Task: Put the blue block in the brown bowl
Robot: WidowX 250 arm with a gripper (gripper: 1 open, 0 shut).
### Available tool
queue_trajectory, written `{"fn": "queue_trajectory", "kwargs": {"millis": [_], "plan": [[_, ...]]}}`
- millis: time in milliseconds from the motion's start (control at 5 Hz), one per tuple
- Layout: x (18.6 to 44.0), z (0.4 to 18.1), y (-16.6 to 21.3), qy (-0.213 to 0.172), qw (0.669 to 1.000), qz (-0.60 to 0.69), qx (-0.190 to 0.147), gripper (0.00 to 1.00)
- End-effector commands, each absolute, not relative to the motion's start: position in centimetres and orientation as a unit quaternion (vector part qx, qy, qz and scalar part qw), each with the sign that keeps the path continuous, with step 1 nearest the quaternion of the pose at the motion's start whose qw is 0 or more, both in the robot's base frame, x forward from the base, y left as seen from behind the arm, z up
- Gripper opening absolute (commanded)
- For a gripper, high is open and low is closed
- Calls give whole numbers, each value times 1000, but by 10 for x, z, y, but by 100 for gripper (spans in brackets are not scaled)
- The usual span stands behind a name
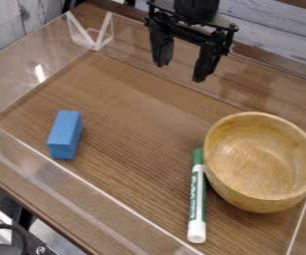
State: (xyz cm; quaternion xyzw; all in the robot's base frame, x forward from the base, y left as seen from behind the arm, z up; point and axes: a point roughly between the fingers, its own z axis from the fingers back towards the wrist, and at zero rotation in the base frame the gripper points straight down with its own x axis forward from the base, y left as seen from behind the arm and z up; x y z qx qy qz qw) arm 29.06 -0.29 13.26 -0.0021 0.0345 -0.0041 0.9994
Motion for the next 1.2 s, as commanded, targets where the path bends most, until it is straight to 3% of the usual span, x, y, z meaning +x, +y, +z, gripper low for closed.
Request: {"fn": "queue_trajectory", "kwargs": {"millis": [0, 400, 800, 1000], "plan": [[282, 129, 3, 40, 999, 5, -1, 100], [239, 142, 46, 15, 998, 54, 6, 100], [205, 139, 96, -21, 995, 92, 11, 100], [203, 133, 99, -20, 995, 101, 11, 100]]}}
